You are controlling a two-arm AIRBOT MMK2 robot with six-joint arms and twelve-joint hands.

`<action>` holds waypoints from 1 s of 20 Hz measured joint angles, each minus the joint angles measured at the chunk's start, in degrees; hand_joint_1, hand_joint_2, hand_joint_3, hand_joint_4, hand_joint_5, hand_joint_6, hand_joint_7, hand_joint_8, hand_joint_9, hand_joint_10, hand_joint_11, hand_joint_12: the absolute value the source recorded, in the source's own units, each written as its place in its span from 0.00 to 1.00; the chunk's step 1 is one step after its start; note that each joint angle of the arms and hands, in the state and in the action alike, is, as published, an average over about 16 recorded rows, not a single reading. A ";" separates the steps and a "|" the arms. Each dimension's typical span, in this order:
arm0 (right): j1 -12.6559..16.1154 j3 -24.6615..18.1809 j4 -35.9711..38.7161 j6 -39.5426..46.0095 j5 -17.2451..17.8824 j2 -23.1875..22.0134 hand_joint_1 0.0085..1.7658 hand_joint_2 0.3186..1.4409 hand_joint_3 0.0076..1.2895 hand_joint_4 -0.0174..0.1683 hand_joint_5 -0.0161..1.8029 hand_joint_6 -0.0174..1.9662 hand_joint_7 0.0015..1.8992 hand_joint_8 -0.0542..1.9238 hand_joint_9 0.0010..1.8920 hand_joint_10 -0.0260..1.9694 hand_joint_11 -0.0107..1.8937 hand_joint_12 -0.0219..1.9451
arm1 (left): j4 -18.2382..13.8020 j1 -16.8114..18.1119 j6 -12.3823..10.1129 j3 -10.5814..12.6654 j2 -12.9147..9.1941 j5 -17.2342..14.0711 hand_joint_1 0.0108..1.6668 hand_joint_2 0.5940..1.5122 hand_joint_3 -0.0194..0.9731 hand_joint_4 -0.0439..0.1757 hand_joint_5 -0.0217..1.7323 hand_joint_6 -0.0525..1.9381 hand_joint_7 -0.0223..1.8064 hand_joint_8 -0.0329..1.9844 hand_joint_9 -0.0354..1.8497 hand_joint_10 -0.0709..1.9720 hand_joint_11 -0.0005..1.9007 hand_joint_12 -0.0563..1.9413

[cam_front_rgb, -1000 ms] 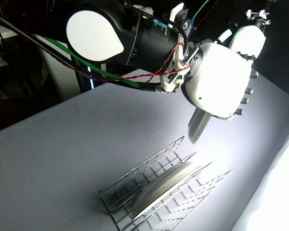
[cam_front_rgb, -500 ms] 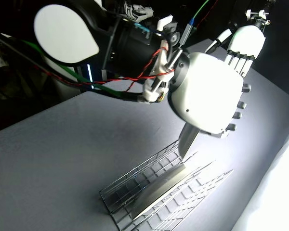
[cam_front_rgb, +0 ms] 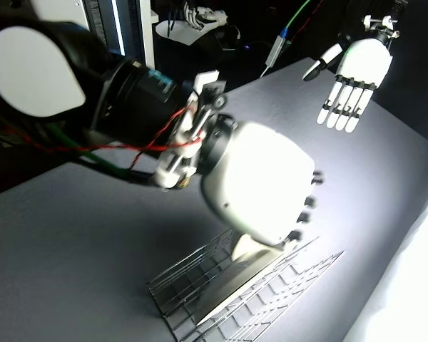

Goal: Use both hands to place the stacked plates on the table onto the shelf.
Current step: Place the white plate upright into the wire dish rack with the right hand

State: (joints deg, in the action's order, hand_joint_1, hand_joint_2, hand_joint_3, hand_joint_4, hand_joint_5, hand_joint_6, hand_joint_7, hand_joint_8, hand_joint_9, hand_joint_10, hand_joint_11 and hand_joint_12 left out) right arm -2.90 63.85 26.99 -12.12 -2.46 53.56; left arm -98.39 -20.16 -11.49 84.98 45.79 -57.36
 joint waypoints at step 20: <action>-5.20 -0.15 7.25 -0.53 5.95 -1.95 0.76 0.61 0.00 0.05 0.49 0.45 0.53 0.44 0.49 0.51 0.41 0.61 | -0.06 -0.02 0.00 -0.12 0.06 -0.10 0.00 0.53 0.04 0.20 0.04 0.03 0.03 0.02 0.03 0.04 0.01 0.03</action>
State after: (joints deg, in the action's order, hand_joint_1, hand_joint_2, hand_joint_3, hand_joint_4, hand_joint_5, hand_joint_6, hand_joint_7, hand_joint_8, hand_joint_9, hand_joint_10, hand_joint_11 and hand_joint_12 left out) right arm -8.09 63.70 34.24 -12.64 3.49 51.61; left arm -98.45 -20.18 -11.49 84.86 45.85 -57.45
